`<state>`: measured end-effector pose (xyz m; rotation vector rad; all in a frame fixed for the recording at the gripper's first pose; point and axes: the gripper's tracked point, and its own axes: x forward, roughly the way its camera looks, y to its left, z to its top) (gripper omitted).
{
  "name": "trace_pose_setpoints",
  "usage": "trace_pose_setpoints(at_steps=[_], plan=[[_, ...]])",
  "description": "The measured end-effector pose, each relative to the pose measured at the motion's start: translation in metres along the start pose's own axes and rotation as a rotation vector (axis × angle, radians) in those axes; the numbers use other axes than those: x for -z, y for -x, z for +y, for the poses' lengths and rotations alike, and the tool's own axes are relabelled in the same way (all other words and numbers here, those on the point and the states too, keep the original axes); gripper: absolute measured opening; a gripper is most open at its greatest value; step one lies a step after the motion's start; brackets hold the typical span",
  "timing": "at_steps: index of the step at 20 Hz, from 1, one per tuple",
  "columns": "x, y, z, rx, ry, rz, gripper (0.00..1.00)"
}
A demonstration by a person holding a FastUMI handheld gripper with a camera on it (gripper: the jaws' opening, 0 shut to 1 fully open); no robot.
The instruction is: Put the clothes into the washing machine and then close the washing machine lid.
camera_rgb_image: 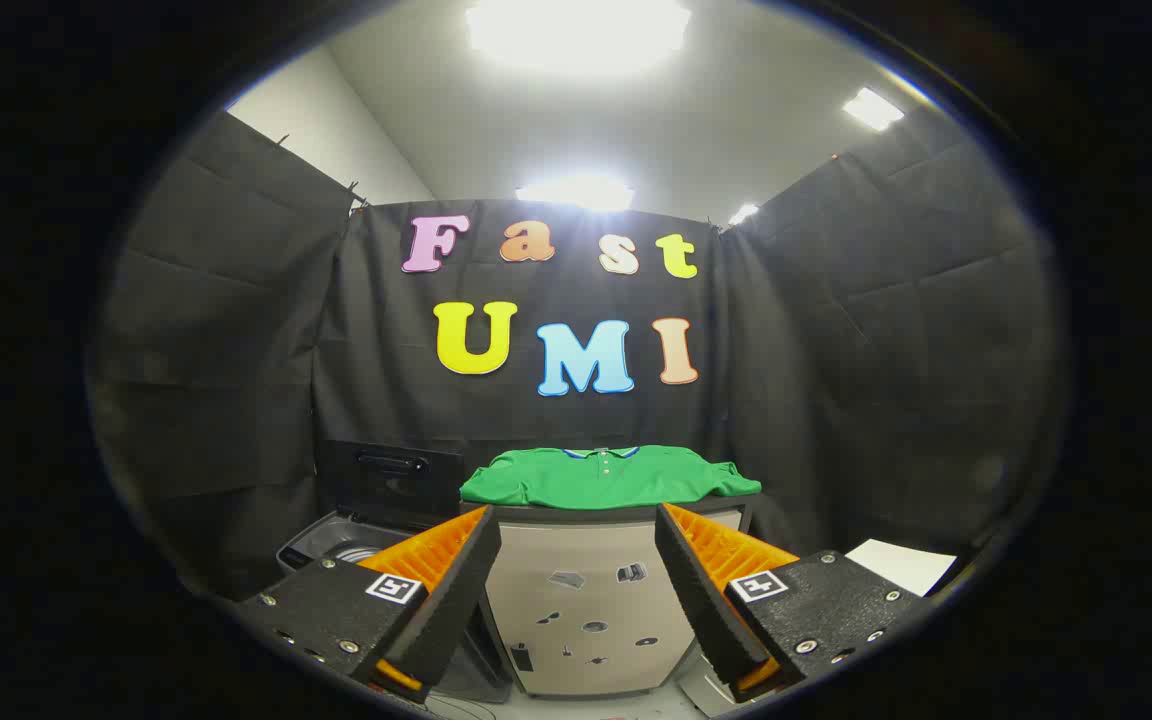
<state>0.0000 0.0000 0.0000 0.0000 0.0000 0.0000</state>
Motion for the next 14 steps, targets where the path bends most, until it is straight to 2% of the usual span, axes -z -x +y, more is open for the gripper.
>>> trace_pose_setpoints(at_steps=[14], plan=[[0.0012, 0.0022, -0.001, -0.003, -0.016, 0.007, 0.96]])
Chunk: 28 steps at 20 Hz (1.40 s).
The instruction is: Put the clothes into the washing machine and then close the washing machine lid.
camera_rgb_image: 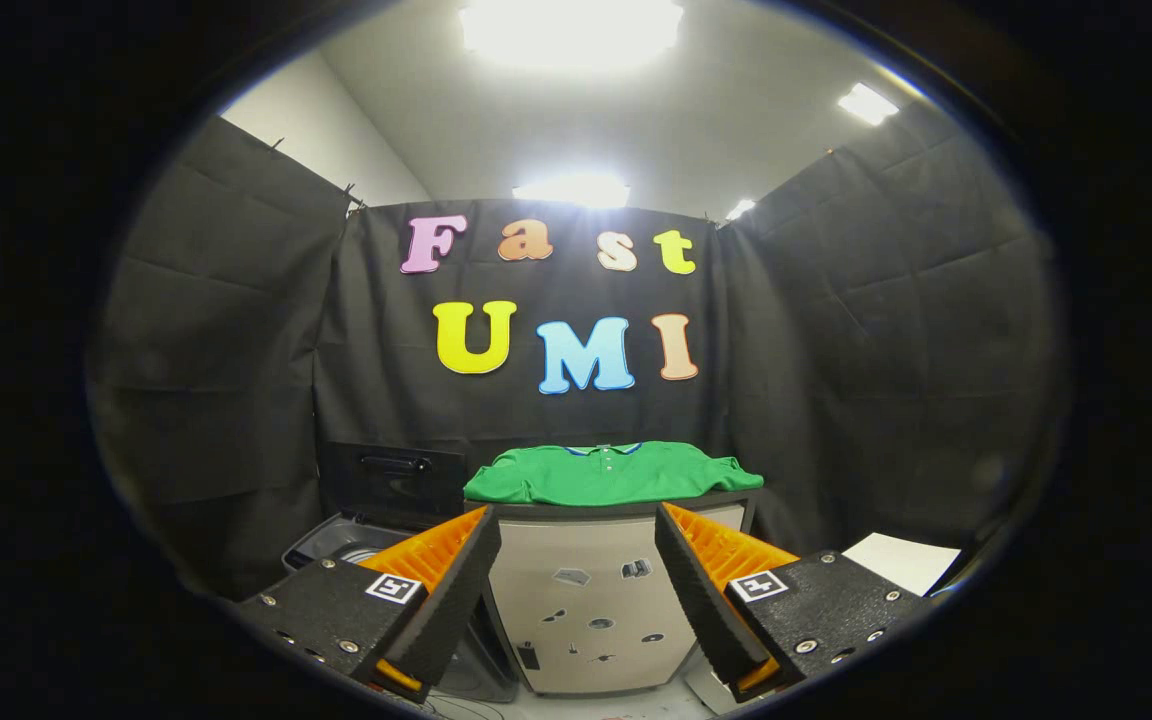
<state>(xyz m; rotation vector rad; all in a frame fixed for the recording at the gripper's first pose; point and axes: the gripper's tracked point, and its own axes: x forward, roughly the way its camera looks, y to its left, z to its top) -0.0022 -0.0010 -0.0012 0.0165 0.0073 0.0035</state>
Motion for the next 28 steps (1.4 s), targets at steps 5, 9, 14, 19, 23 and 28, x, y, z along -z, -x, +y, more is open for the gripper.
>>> trace_pose_setpoints(at_steps=[5, 9, 14, 19, 23, 28], plan=[[-0.002, 0.002, -0.001, 0.002, -0.006, -0.003, 0.96], [-0.005, 0.004, 0.002, -0.001, -0.007, -0.003, 0.96], [-0.013, 0.002, 0.003, 0.008, 0.006, 0.0, 0.96], [-0.032, -0.01, 0.005, -0.005, -0.006, -0.027, 0.96], [-0.043, -0.037, -0.002, -0.014, -0.021, -0.029, 0.96], [-0.051, -0.079, -0.011, -0.011, -0.013, -0.037, 0.96]])
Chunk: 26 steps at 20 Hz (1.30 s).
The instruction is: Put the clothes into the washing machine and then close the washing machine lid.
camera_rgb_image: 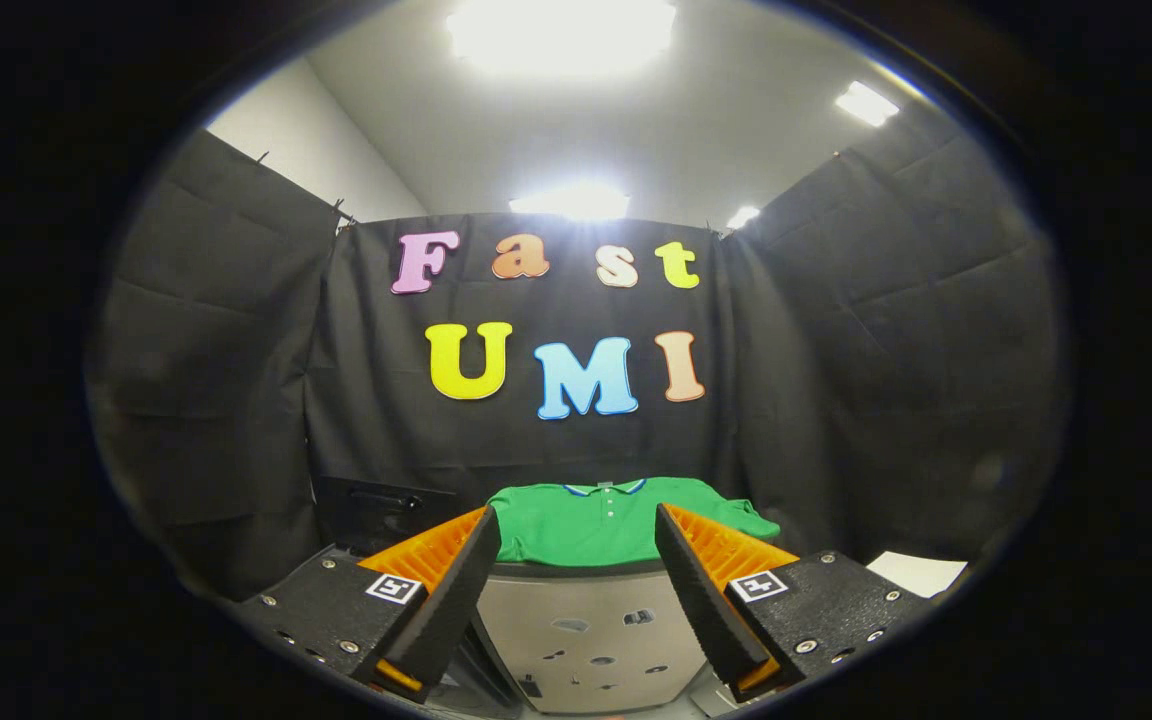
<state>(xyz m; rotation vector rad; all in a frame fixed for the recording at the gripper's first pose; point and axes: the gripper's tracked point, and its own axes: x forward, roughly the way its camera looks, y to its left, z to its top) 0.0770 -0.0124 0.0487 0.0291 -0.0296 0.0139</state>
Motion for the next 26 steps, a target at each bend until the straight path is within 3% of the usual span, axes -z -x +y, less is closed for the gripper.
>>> trace_pose_setpoints(at_steps=[7, 13, 18, 26], plan=[[-0.004, -0.067, -0.004, -0.024, -0.007, 0.042, 0.96], [-0.013, -0.114, 0.005, -0.098, 0.01, 0.094, 0.96], [-0.011, -0.147, 0.009, -0.154, 0.024, 0.211, 0.96], [0.009, -0.207, -0.011, -0.159, 0.001, 0.388, 0.96]])
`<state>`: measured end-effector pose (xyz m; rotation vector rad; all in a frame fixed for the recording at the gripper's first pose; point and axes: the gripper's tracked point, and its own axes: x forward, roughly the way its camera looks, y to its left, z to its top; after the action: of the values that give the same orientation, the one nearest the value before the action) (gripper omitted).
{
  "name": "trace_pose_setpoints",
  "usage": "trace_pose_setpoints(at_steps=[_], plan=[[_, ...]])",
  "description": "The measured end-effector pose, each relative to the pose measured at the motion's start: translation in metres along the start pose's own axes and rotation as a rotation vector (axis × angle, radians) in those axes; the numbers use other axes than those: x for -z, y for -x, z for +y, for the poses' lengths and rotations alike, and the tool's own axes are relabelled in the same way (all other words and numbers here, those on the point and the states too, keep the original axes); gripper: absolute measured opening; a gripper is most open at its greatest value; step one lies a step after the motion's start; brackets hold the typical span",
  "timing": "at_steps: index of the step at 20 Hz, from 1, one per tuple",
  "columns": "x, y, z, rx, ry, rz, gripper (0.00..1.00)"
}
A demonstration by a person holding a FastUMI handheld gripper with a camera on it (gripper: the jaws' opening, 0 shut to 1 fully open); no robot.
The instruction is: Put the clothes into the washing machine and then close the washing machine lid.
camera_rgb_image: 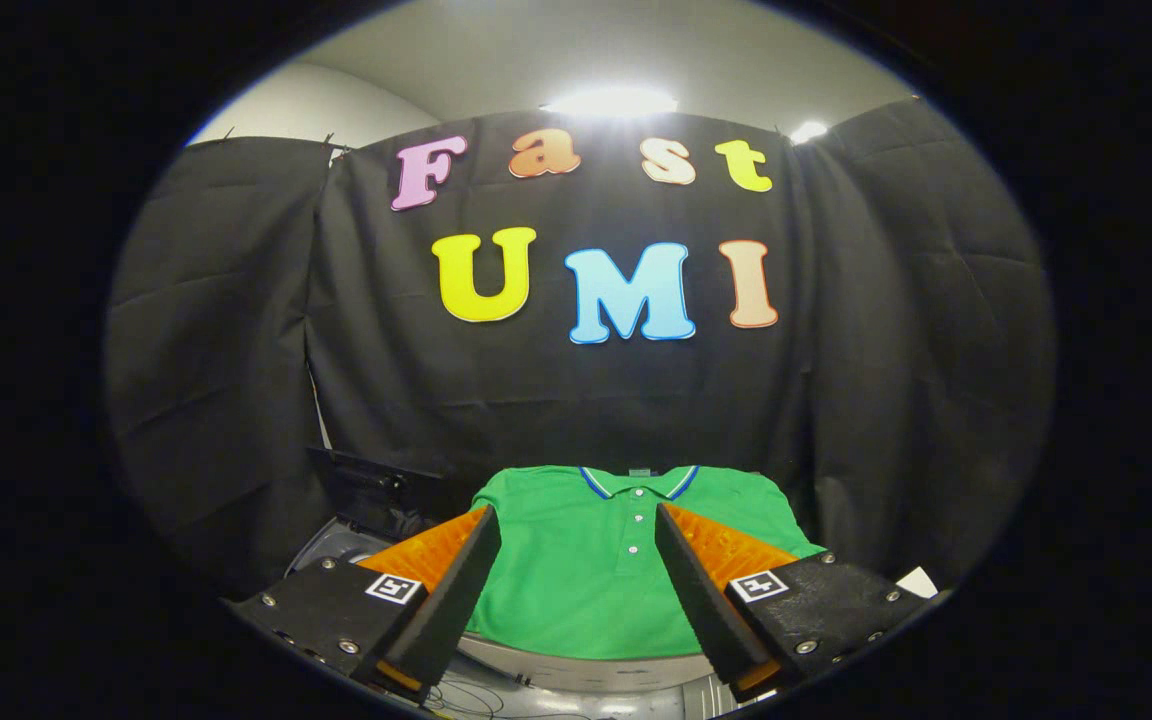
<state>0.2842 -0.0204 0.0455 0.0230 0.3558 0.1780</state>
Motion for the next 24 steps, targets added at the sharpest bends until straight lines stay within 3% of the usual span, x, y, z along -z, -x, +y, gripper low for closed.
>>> trace_pose_setpoints(at_steps=[7, 24], plan=[[0.034, -0.055, -0.02, 0.004, -0.013, 0.176, 0.96], [0.057, -0.15, -0.032, -0.04, -0.035, 0.391, 0.95]])
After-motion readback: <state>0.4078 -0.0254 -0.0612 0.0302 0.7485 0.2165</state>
